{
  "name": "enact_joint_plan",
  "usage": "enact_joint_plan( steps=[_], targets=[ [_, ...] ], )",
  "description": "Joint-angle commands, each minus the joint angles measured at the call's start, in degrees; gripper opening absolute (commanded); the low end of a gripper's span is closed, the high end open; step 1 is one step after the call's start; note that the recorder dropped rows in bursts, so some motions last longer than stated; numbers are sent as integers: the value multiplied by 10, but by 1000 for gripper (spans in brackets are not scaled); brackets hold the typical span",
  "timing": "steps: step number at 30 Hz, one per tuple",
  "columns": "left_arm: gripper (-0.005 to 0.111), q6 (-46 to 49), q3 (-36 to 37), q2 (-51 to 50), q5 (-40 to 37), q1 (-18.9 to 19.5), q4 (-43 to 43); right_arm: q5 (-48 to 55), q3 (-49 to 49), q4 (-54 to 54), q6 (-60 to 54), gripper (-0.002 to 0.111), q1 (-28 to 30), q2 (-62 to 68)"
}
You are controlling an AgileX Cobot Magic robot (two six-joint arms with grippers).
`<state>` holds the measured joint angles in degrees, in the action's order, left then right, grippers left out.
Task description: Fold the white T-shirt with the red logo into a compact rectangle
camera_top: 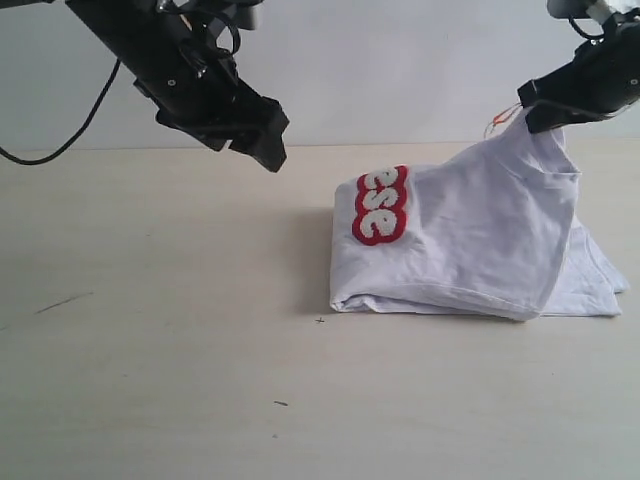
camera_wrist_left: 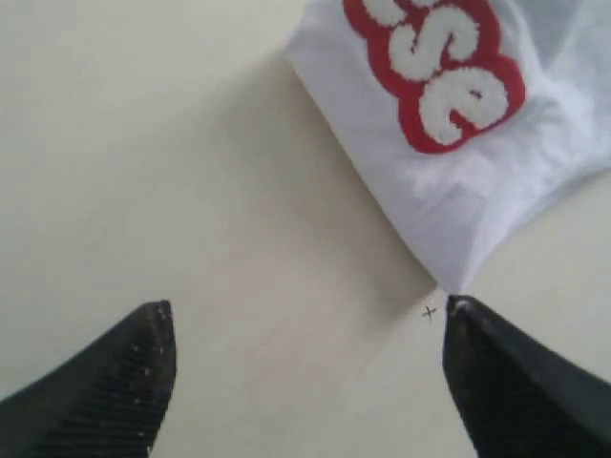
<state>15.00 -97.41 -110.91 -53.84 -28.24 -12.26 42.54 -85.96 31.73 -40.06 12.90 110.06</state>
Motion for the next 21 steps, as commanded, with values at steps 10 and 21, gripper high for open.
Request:
enact_joint_plan(
  steps=[10,21],
  targets=[
    [74,60,81,3,49,3,-47,-27,-2,-507,445,14,-2,27],
    [74,64,81,3,32,3,-63,90,0,-247,330,70,34,54]
  ],
)
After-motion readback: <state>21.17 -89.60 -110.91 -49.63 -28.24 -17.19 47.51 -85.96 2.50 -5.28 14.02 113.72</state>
